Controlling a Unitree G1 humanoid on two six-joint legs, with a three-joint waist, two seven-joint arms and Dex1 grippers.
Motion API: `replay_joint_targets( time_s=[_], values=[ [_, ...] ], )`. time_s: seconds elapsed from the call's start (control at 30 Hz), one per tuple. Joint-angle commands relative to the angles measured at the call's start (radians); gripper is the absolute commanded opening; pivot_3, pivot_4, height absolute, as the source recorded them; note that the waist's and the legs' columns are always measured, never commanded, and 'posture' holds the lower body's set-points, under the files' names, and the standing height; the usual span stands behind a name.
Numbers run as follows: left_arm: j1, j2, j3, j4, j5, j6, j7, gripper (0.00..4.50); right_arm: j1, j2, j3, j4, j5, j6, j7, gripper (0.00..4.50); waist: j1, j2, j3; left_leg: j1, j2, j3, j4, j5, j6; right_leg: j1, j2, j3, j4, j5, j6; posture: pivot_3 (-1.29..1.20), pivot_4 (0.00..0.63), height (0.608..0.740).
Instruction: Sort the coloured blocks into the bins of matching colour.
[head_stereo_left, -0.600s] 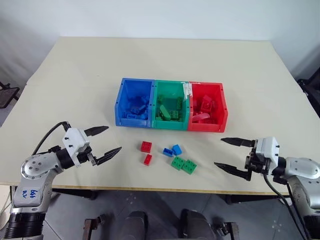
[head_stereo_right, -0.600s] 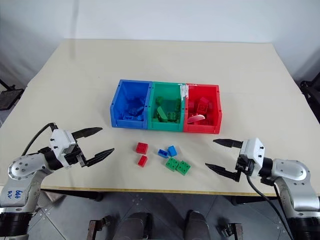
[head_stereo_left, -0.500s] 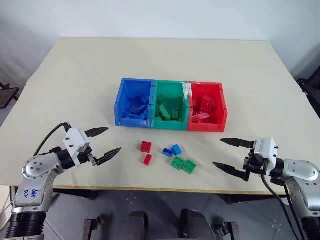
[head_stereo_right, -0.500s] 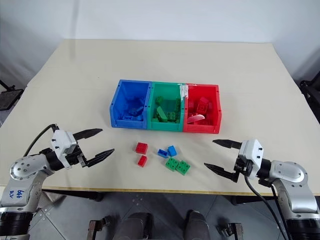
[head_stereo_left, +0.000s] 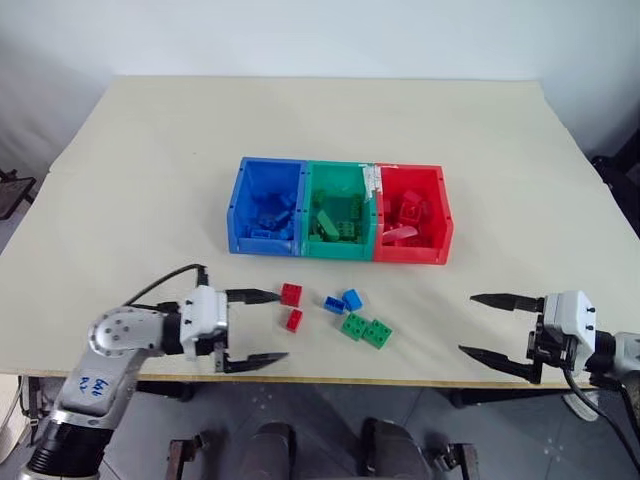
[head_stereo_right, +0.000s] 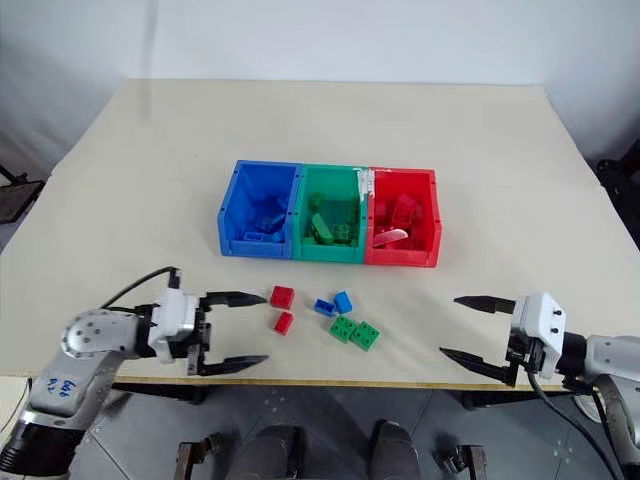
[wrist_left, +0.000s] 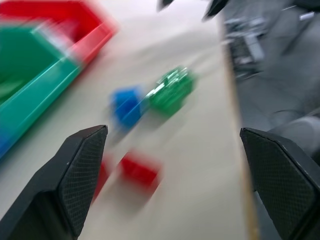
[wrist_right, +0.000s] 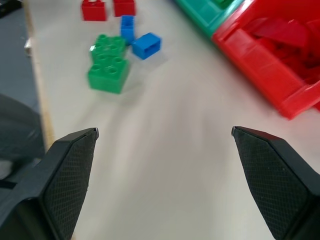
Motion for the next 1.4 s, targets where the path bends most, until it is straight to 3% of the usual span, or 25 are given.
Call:
replay_joint_targets(
  time_s=[0.03,0.23,0.5,0.63,0.87,1.0,1.17,1.4],
  values=[
    [0.002,0.003,0.002,-0.029,-0.007,-0.002,-0.004,4.50,0.006,0.001,0.038,-0.106,0.000,0.072,-0.046,4.46,0.000,0.000,0.000,0.000,0.001,0.000,0.000,0.000,0.000,0.000,0.001,0.000,0.000,0.000,0.000,0.00,0.150,0.740],
    [0.054,0.041,0.076,-0.016,-0.022,0.001,-0.001,4.50,-0.101,0.059,0.252,-0.205,-0.063,0.271,-0.186,4.46,0.002,0.000,0.000,-0.001,0.001,0.000,0.001,-0.001,-0.001,-0.001,0.001,0.001,0.000,0.000,0.000,0.00,0.150,0.740],
    [0.142,0.087,0.170,-0.078,-0.040,0.029,0.018,4.50,-0.191,0.160,0.418,-0.136,-0.196,0.291,-0.278,4.46,0.004,0.000,0.000,-0.002,0.001,0.000,0.002,-0.002,0.000,-0.001,0.002,0.001,-0.001,0.000,-0.001,0.00,0.150,0.740],
    [0.170,0.093,0.191,-0.113,-0.053,0.048,0.027,4.50,-0.195,0.187,0.435,-0.117,-0.234,0.276,-0.314,3.64,0.002,0.000,0.000,-0.001,0.002,0.000,0.001,-0.002,0.000,-0.001,0.002,0.001,0.000,0.000,-0.001,0.00,0.150,0.740],
    [0.183,0.083,0.205,-0.127,-0.060,0.061,0.046,4.50,-0.216,0.186,0.365,-0.096,-0.198,0.243,-0.304,1.40,0.003,0.000,0.000,-0.001,0.003,0.001,0.001,-0.002,-0.001,-0.001,0.004,0.002,-0.001,0.000,-0.001,0.00,0.150,0.740],
    [0.182,0.053,0.244,-0.118,-0.078,0.079,0.109,4.50,-0.274,0.181,0.282,-0.123,-0.054,0.285,-0.238,1.41,0.002,0.000,0.000,-0.001,0.003,0.001,0.002,-0.002,-0.001,-0.001,0.004,0.003,-0.001,0.000,-0.001,0.00,0.150,0.740],
    [0.210,0.014,0.329,-0.109,-0.078,0.090,0.200,4.50,-0.434,0.218,0.245,-0.112,0.043,0.395,-0.277,1.41,-0.003,0.000,0.000,0.000,0.007,0.001,0.002,-0.004,-0.003,-0.002,0.009,0.005,-0.001,0.001,-0.003,0.00,0.150,0.740],
    [0.329,-0.029,0.468,-0.132,-0.082,0.097,0.293,4.50,-0.844,0.437,0.349,0.190,-0.155,0.381,-0.525,1.41,-0.025,0.001,0.000,0.000,0.011,0.005,0.003,-0.005,-0.006,-0.007,0.014,0.010,0.002,0.000,-0.005,0.00,0.150,0.740]
  ],
)
